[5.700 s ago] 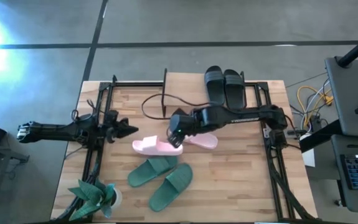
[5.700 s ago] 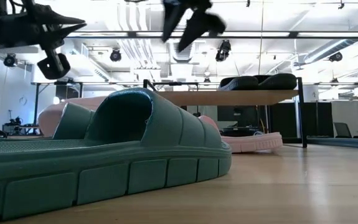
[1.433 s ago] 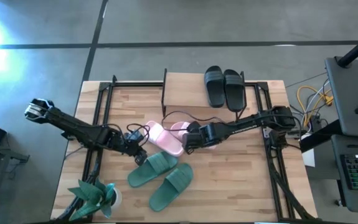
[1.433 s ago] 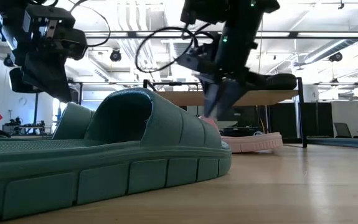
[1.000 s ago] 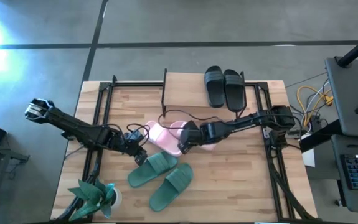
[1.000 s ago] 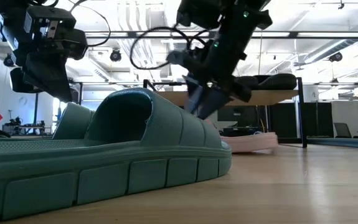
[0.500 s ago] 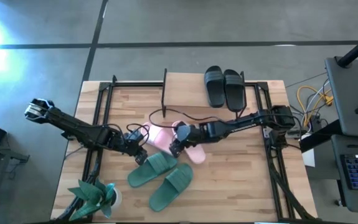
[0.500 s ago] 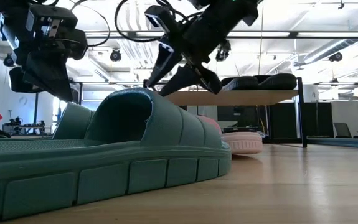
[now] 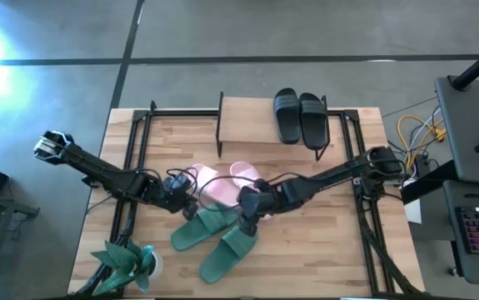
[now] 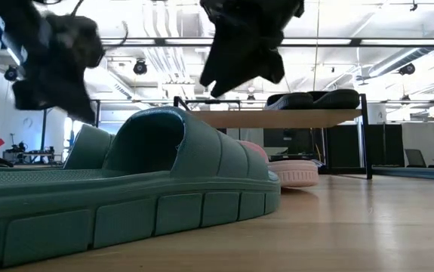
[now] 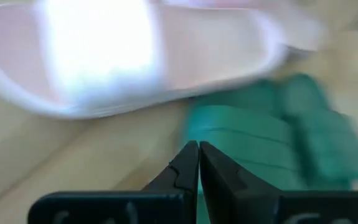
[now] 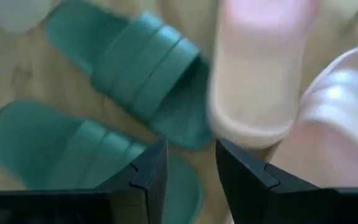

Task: Pick and place slides into the shelf
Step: Adjust the pink slippers, then put the right pink slipper onto the shelf

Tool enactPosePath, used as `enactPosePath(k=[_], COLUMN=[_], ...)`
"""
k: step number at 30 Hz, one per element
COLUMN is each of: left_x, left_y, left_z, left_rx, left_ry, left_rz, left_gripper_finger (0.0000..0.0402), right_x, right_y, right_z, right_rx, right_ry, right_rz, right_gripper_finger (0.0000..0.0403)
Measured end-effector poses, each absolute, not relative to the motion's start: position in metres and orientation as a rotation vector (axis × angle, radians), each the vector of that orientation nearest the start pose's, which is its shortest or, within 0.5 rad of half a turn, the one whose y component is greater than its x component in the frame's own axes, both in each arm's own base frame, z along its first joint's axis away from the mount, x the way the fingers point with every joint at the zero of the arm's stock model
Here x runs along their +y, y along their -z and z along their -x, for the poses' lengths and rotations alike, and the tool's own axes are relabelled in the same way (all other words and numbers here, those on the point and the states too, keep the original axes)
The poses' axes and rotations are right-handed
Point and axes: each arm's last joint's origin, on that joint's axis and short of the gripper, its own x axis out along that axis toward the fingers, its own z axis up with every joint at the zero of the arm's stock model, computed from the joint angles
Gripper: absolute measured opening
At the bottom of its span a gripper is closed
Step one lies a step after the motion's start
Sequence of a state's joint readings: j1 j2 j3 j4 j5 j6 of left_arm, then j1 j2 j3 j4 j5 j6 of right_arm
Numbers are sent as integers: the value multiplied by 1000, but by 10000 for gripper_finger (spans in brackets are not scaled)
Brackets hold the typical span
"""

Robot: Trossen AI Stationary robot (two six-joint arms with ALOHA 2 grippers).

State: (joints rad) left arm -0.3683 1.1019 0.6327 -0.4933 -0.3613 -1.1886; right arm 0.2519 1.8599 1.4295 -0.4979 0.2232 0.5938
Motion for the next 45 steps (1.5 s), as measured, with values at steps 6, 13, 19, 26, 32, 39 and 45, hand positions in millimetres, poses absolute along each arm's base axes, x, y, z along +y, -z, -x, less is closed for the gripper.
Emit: enactPosePath(k=[6,13,19,26,32,39,45], left_x=[-54,-38,-17,1,-9,-40,-64], left_y=[-183,-163,-155,-154,-183,-223,-237], left_z=[-188,-204,-217,-221,-210,-184,-165], left_rx=[847,806,795,782,714,566,509], left_ry=[-650,-679,-699,-732,-579,-336,-218], left_rz=[732,723,647,631,704,738,738], left_gripper_finger=[0,0,0,0,0,0,0], right_x=[81,68,67,66,43,27,26], right_y=[-234,-234,-234,-234,-233,-211,-184], right_z=[-393,-395,-396,-397,-412,-435,-442], right_rx=[833,827,827,833,741,623,583], right_ry=[333,364,365,349,372,412,577], right_rz=[-344,-364,-363,-477,-806,-985,-1140], right_gripper_finger=[128,128,128,128,128,133,180])
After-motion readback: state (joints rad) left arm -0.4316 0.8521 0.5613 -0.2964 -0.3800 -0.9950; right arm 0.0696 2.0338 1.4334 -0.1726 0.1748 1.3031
